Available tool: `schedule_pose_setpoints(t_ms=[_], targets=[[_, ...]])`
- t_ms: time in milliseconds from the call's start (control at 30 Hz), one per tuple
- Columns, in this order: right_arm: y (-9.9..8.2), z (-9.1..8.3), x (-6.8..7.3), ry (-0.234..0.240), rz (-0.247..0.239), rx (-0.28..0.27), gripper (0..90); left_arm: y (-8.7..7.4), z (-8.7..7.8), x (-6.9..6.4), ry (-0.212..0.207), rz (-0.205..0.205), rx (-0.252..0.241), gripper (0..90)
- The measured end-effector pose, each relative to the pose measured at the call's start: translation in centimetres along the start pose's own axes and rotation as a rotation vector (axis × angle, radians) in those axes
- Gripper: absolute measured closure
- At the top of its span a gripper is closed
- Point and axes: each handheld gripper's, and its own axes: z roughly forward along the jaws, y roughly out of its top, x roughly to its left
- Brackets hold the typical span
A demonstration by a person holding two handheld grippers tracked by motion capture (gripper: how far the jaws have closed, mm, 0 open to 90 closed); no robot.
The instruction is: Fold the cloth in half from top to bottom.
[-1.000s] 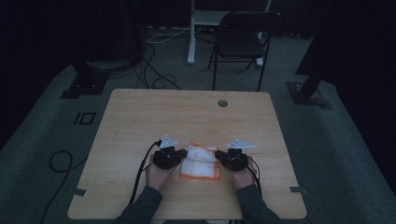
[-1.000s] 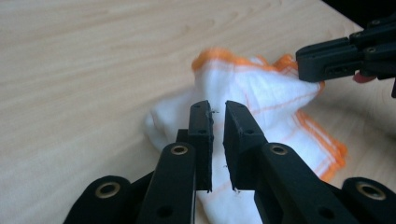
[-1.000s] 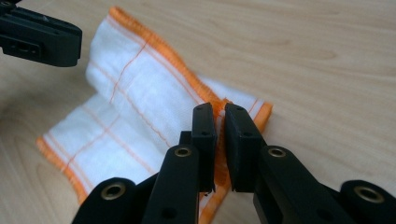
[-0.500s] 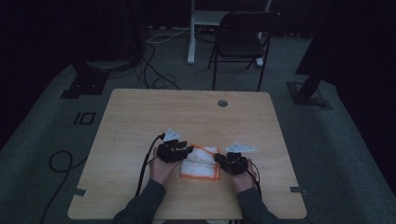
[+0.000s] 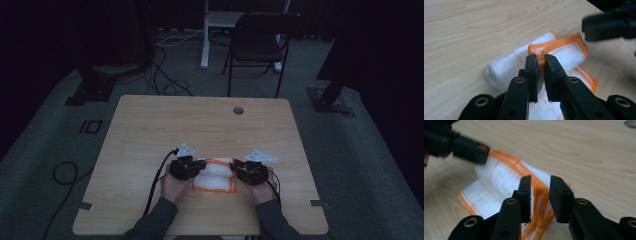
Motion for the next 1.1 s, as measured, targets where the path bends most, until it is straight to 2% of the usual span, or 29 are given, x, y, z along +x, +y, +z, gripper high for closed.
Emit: schedule_pose_setpoints(t_ms=[200,367,500,633,700,867,1033,1100], targets=[[0.7,-0.1,-0.3,-0.013,0.008,-0.019,69.4,-1.8,-0.9,-0.3,-0.017,0.004,0.019,80.2],[0.9,0.4,-0.7,-0.028,0.027,-0.01,69.4,-3.0,-1.6,-0.4,-0.035,0.01,0.033,76.0],[0.7,0.8,-0.8,-0.021,0.031,0.015,69.4,-3.3,-2.4,-0.4,-0.044,0.002,0.014,67.5],[0.4,0.8,-0.4,-0.004,0.025,0.024,69.5,-2.8,-3.6,-0.6,-0.048,0.004,-0.036,63.7],[0.3,0.9,-0.2,0.003,0.019,0.033,69.6,-2.4,-3.8,-0.6,-0.043,0.009,-0.044,62.9],[-0.3,1.0,0.3,0.018,0.016,0.039,69.5,-2.4,-2.9,-0.5,-0.023,0.0,-0.024,62.6],[-1.1,0.9,0.5,0.025,0.017,0.049,68.6,-3.4,-1.4,-0.5,-0.011,0.009,0.037,63.8],[-1.4,0.7,0.3,0.02,0.023,0.052,68.5,-3.9,-1.0,-0.5,0.014,0.026,0.067,65.4]])
